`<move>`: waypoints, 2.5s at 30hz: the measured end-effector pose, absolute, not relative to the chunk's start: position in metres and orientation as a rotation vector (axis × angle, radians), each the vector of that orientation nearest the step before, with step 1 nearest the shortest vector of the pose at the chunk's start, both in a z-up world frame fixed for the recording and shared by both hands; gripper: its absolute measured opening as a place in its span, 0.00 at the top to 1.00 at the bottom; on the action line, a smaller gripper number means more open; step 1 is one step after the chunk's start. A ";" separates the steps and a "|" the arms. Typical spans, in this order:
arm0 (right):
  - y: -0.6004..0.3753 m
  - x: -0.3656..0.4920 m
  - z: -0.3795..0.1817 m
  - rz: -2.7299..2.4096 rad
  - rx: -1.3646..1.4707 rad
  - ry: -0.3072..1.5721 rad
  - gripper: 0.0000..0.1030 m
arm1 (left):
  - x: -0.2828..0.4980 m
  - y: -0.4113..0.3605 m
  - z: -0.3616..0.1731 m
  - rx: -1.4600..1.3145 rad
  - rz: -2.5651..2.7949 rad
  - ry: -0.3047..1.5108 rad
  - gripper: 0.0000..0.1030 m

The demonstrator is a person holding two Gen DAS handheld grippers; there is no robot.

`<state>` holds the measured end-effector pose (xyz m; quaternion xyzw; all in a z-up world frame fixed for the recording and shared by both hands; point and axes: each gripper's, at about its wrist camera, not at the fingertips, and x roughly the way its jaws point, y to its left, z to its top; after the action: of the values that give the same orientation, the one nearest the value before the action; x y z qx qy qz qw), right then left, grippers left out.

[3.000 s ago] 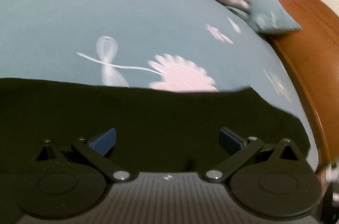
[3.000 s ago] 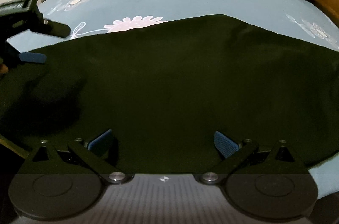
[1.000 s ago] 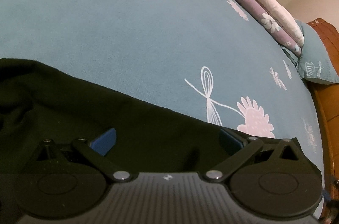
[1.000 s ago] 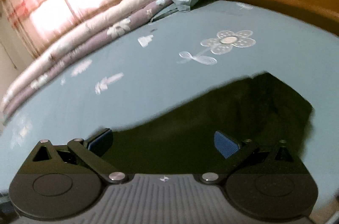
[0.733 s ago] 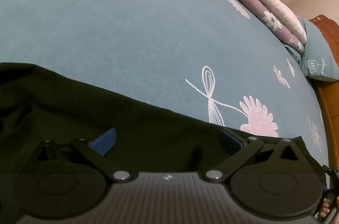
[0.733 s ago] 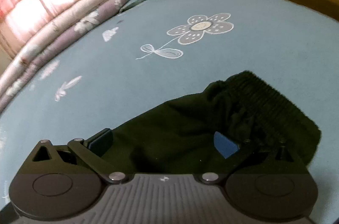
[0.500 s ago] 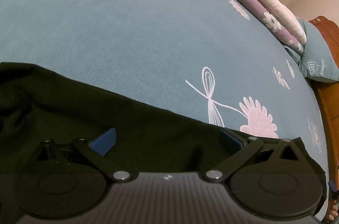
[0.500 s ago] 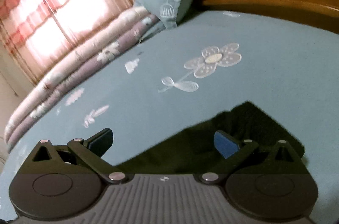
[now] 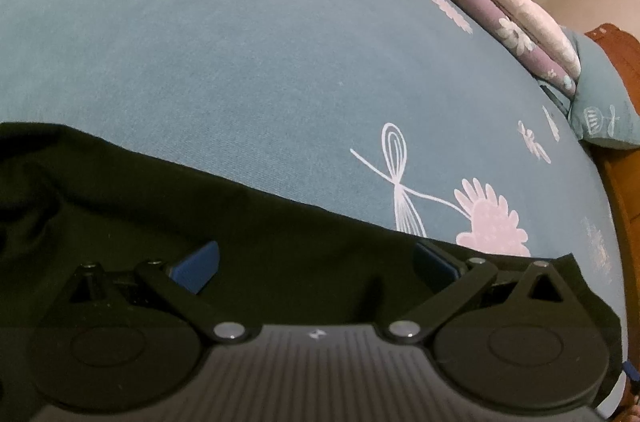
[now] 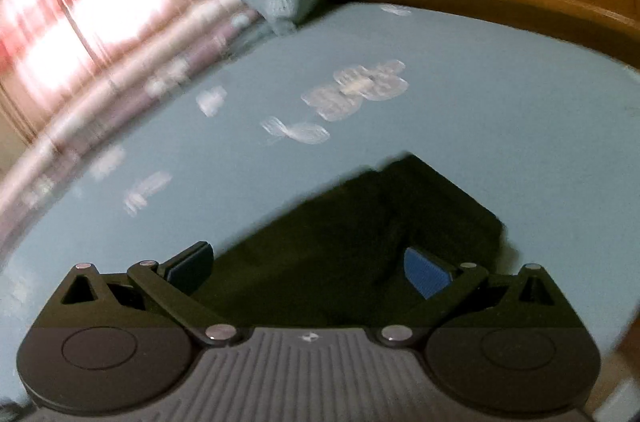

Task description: Fold clothes

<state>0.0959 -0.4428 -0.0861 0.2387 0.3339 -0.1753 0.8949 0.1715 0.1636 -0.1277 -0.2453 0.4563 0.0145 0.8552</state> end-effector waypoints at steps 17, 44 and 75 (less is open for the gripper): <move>-0.326 0.104 -0.073 -0.291 0.227 0.873 0.00 | 0.170 0.166 -0.128 -0.532 0.021 0.952 0.01; -0.250 0.108 -0.128 -0.192 0.112 0.957 0.00 | 0.163 0.151 -0.132 -0.458 0.037 0.901 0.01; -0.239 0.053 -0.102 0.124 0.332 0.789 0.00 | -0.009 0.325 -0.116 -0.860 0.075 0.619 0.26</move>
<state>0.0533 -0.2390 -0.1015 0.1609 0.3822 0.0599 0.9080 -0.0089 0.3248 -0.1159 -0.4100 0.2951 0.0357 0.8623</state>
